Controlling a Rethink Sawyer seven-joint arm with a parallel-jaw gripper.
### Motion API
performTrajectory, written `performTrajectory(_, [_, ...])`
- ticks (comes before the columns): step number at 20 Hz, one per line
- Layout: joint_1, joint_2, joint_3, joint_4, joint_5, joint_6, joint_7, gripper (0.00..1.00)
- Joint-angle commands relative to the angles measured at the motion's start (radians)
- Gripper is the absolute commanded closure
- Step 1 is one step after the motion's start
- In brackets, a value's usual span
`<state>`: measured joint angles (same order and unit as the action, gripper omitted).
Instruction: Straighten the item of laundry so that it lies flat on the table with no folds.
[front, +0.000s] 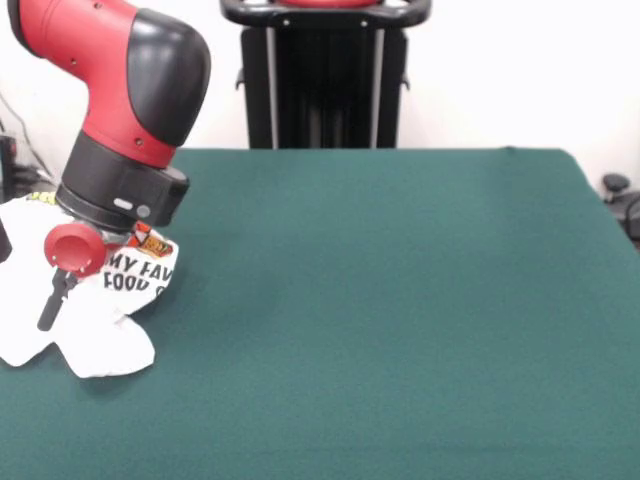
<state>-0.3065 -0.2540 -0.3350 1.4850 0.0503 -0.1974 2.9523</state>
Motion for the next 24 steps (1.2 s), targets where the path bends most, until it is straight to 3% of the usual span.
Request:
performTrajectory(1, [-0.220, -0.126, 0.324, 0.037, -0.391, 0.118, -0.234, 0.00])
performTrajectory(8, [-0.210, -0.143, 0.324, 0.024, -0.462, 0.172, -0.162, 0.00])
performTrajectory(11, [-0.278, -0.188, 0.424, 0.062, -0.473, 0.333, -0.193, 0.00])
performTrajectory(17, [-0.411, -0.223, 0.610, 0.140, -0.405, 0.591, -0.246, 0.00])
performTrajectory(24, [-0.464, -0.223, 0.692, 0.166, -0.394, 0.671, -0.239, 0.00])
